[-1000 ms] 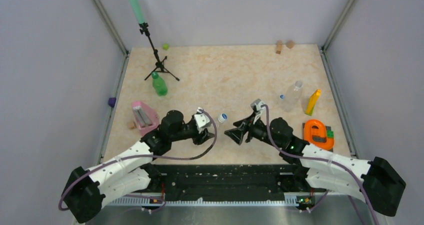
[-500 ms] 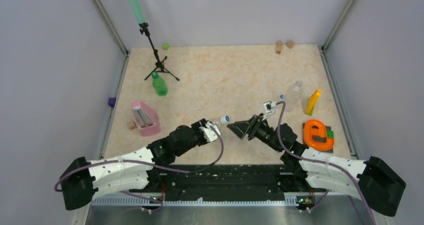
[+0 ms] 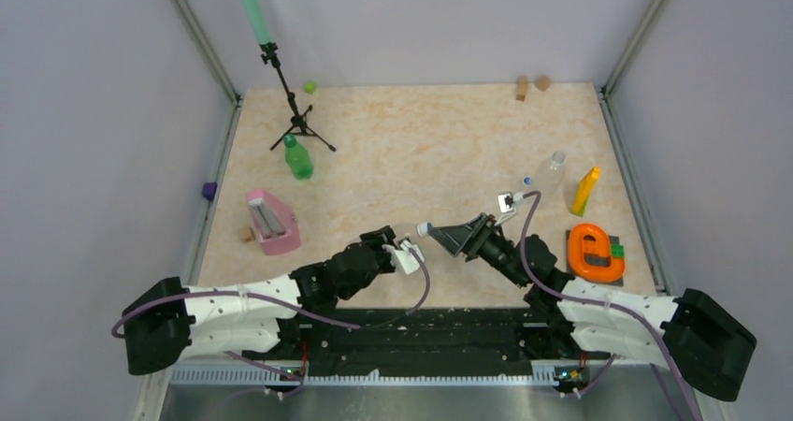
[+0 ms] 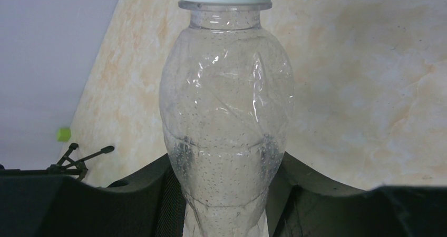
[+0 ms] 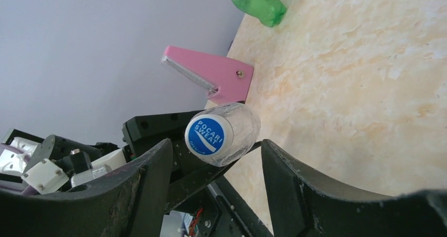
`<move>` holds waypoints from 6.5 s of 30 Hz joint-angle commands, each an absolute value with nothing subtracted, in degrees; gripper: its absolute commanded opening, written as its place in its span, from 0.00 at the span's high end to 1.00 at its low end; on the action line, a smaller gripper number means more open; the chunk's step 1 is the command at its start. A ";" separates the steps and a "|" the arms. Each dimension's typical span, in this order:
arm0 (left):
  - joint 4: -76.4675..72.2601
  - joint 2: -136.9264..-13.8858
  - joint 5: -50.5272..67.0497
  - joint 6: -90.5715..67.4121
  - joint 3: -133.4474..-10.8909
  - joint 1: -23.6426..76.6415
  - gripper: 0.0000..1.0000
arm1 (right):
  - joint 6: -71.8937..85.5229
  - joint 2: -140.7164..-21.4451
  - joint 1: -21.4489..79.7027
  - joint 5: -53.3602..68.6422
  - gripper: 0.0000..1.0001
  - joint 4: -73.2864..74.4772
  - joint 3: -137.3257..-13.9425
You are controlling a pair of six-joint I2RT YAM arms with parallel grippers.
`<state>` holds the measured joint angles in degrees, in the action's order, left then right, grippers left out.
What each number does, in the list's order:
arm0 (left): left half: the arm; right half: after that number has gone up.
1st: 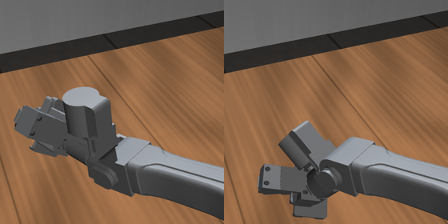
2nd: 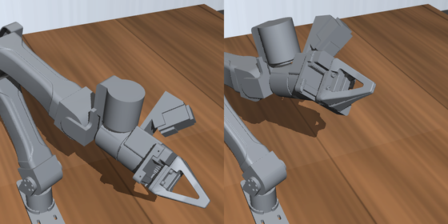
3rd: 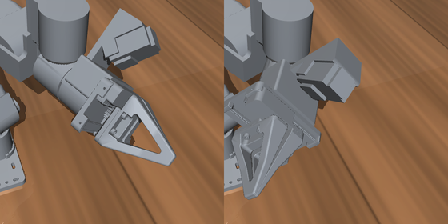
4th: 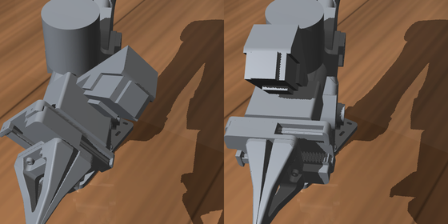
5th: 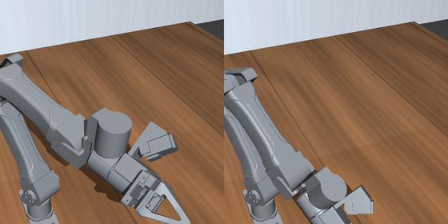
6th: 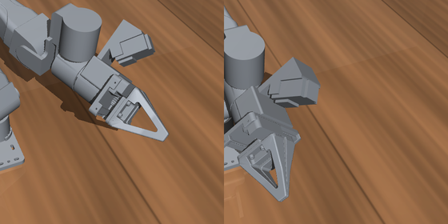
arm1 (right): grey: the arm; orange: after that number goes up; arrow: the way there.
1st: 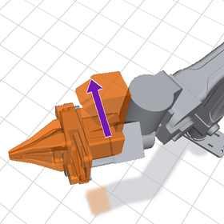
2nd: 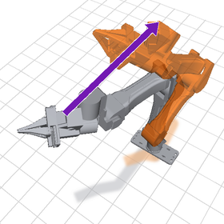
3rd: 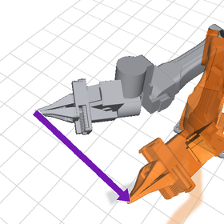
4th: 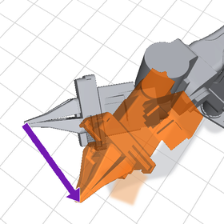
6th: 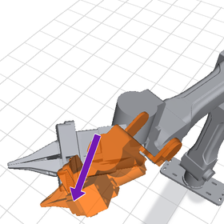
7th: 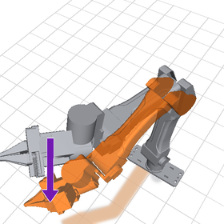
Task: Unscrew the bottle caps
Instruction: Unscrew the bottle cap from the plastic bottle.
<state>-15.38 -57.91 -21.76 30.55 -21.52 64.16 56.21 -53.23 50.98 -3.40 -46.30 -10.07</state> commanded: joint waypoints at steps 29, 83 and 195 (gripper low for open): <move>-15.55 -59.90 -21.47 29.64 -23.48 65.48 1.00 | 55.99 -59.61 50.90 2.29 0.76 -50.72 -13.01; -10.65 -52.39 -9.53 19.77 -23.71 54.43 1.00 | 51.94 -57.85 50.71 2.81 0.32 -52.36 -10.70; -19.14 -53.65 -20.66 44.05 -20.87 66.53 1.00 | 64.63 -51.46 49.39 3.61 0.43 -42.02 -13.62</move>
